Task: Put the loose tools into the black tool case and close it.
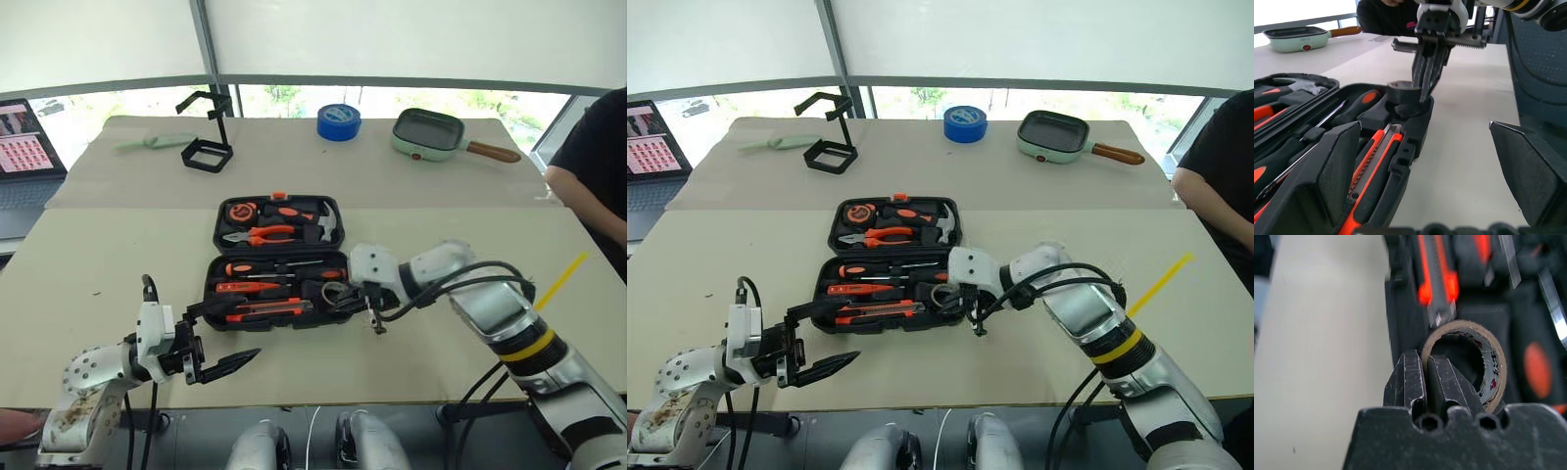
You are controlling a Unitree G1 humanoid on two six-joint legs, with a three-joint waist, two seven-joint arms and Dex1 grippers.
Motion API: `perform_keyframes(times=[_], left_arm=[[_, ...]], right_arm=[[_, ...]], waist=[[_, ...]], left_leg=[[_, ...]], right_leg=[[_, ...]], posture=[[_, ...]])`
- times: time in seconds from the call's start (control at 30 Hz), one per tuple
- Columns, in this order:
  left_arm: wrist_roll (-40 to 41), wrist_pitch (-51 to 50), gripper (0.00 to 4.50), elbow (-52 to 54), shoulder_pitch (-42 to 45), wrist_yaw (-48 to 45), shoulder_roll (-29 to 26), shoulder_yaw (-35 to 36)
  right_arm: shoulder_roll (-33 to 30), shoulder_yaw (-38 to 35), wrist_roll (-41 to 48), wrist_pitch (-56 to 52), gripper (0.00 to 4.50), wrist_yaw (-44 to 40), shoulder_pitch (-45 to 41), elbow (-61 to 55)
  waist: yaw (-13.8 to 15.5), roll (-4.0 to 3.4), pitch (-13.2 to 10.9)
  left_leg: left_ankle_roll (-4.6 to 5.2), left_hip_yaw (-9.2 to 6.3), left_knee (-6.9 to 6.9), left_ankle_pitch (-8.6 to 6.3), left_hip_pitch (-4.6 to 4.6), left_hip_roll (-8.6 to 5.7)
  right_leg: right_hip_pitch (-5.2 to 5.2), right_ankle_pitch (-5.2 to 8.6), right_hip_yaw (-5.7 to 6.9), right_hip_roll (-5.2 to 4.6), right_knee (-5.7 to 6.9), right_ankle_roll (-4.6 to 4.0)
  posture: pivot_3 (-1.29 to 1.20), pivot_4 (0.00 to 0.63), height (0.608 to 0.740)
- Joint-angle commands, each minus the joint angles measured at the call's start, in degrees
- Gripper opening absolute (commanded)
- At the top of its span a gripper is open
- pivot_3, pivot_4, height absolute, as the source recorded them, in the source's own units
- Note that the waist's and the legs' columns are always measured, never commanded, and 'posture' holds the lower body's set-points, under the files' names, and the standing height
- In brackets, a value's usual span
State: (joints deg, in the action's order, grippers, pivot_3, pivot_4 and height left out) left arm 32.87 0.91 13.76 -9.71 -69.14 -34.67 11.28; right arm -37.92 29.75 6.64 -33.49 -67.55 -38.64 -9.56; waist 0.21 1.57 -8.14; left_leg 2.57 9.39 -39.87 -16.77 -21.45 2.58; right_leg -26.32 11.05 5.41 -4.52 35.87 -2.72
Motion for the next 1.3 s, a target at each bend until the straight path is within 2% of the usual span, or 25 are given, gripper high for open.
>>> perform_keyframes(times=[0.03,0.1,0.13,0.17,0.2,0.27,0.37,0.53,0.67,0.73,0.77,0.87,1.0,1.03,1.13,1.23,1.3], left_arm=[[0.28,0.75,4.5,1.92,-0.47,0.36,-0.65,0.92],[0.15,0.84,4.5,1.75,-0.43,0.5,-0.62,0.79],[0.11,0.89,4.5,1.65,-0.33,0.59,-0.57,0.74],[0.06,0.95,4.5,1.54,-0.23,0.65,-0.53,0.71],[0.02,1.0,4.5,1.44,-0.15,0.7,-0.53,0.71],[-0.04,1.11,4.5,1.21,-0.08,0.74,-0.59,0.79],[0.05,0.85,4.5,0.16,0.44,1.47,-0.73,1.69],[0.3,-0.28,4.5,-1.56,1.58,4.22,-0.82,3.77],[1.54,-4.09,4.5,-3.1,1.97,7.45,-2.19,6.79],[-0.24,-5.52,3.98,-6.59,3.42,12.54,-2.97,10.03],[-1.48,-6.44,3.83,-9.23,4.57,16.53,-3.35,12.15],[-7.96,-6.84,2.79,-16.25,8.91,29.34,-2.89,15.19],[-8.27,-11.41,1.36,-19.33,13.91,34.97,-1.01,14.17],[-8.54,-12.03,1.01,-19.72,14.9,35.33,-0.71,13.46],[-9.55,-16.28,0.09,-22.52,20.63,34.19,-0.03,8.11],[-9.37,-22.35,0.09,-24.77,25.47,31.16,0.19,3.04],[-11.46,-21.7,0.09,-27.22,27.61,30.02,-0.39,0.71]], right_arm=[[-0.4,-0.21,-0.82,-2.98,0.02,-0.34,-1.11,-0.36],[-1.84,1.76,-0.69,-5.57,0.02,-3.05,-1.56,-1.52],[-0.16,0.62,-1.6,-3.29,0.39,-0.16,-1.25,-0.55],[-0.46,1.42,-1.72,-3.54,0.77,-1.28,-1.64,-0.44],[0.1,0.82,-1.72,-2.44,0.9,-0.7,-1.66,-0.08],[0.3,0.12,-0.88,-2.41,1.6,-1.5,-1.95,-0.25],[0.62,-2.23,2.57,-2.89,2.53,-4.66,-4.07,-1.0],[-0.05,-6.61,7.23,-5.59,2.53,-7.44,-7.79,0.06],[-2.52,-12.0,12.76,-5.58,2.53,-11.26,-6.95,1.75],[-1.69,-16.08,12.94,-1.14,2.57,-8.73,-5.41,6.44],[-1.59,-17.02,10.47,4.25,2.31,-6.34,-4.61,10.96],[0.44,-17.79,3.15,19.48,1.56,1.9,-3.77,21.09],[4.17,-16.93,-2.97,31.12,0.17,9.48,-4.35,31.01],[4.69,-16.4,-4.12,32.87,0.0,9.96,-4.48,33.04],[8.79,-15.75,-7.81,38.21,0.0,15.36,-6.8,41.25],[11.94,-14.29,-10.8,36.95,0.0,17.63,-9.09,49.06],[13.91,-14.79,-10.39,38.42,0.0,17.56,-10.27,50.64]], waist=[[0.13,0.0,0.0],[0.28,0.0,0.0],[0.37,0.0,0.0],[0.46,0.01,0.0],[0.46,0.01,0.0],[0.4,0.01,0.0],[0.34,0.01,0.0],[0.09,0.0,-0.01],[0.22,0.0,-0.01],[0.26,0.0,-0.01],[0.3,0.01,-0.01],[0.25,0.02,-0.02],[-0.17,0.03,-0.03],[-0.32,0.03,-0.04],[-0.56,0.03,-0.04],[-0.87,0.04,-0.04],[-1.09,0.04,-0.04]], left_leg=[[-0.01,-0.02,-0.01,0.01,-0.01,0.0],[-0.02,-0.01,-0.02,0.01,-0.01,0.0],[-0.01,-0.01,-0.03,0.01,-0.01,0.0],[-0.01,-0.02,-0.03,0.0,-0.01,-0.01],[0.0,-0.06,-0.02,0.0,0.0,-0.01],[0.0,-0.06,-0.02,-0.01,-0.03,-0.01],[-0.04,-0.06,0.01,-0.03,-0.04,0.0],[-0.07,-0.06,0.0,-0.04,-0.05,0.03],[-0.03,-0.08,-0.01,-0.06,-0.05,0.03],[0.16,-0.1,-0.01,-0.17,-0.05,0.03],[0.23,-0.1,-0.01,-0.21,-0.02,0.04],[0.23,-0.1,-0.01,-0.2,0.05,0.03],[-0.23,0.03,0.02,0.07,0.1,0.03],[-0.26,0.04,0.03,0.09,0.1,0.03],[-0.3,0.08,0.05,0.11,0.1,0.02],[-0.39,0.16,0.04,0.17,0.09,-0.01],[-0.42,0.2,0.04,0.18,0.13,-0.01]], right_leg=[[0.01,0.0,0.02,0.0,0.0,0.0],[0.01,0.0,0.03,-0.02,0.0,0.02],[0.01,0.03,0.03,-0.04,0.0,0.07],[0.02,0.03,0.04,-0.07,-0.01,0.07],[0.04,0.04,0.07,-0.09,-0.02,0.07],[0.02,0.18,0.07,-0.09,-0.03,0.31],[0.01,0.14,0.07,-0.04,-0.03,0.22],[-0.01,0.0,0.08,0.04,-0.03,-0.04],[0.01,0.0,0.1,0.01,-0.03,-0.03],[0.01,0.0,0.11,0.02,-0.03,-0.03],[0.02,0.0,0.12,0.03,-0.02,-0.03],[0.08,0.06,0.1,0.05,0.01,0.08],[0.05,0.17,0.03,0.05,0.14,0.29],[0.05,0.16,0.03,0.06,0.15,0.27],[0.06,-0.03,0.05,0.07,0.18,-0.05],[0.04,-0.04,0.05,0.16,0.22,-0.06],[0.05,-0.04,0.03,0.18,0.26,-0.06]], posture=[[0.0,0.15,0.74],[0.0,0.15,0.74],[0.0,0.15,0.74],[0.0,0.15,0.74],[0.0,0.15,0.74],[0.0,0.15,0.74],[0.0,0.15,0.74],[0.0,0.15,0.74],[0.0,0.15,0.74],[0.0,0.15,0.74],[0.0,0.15,0.74],[0.0,0.15,0.74],[0.0,0.15,0.74],[0.0,0.15,0.74],[0.0,0.15,0.74],[0.0,0.15,0.74],[0.0,0.15,0.74]])
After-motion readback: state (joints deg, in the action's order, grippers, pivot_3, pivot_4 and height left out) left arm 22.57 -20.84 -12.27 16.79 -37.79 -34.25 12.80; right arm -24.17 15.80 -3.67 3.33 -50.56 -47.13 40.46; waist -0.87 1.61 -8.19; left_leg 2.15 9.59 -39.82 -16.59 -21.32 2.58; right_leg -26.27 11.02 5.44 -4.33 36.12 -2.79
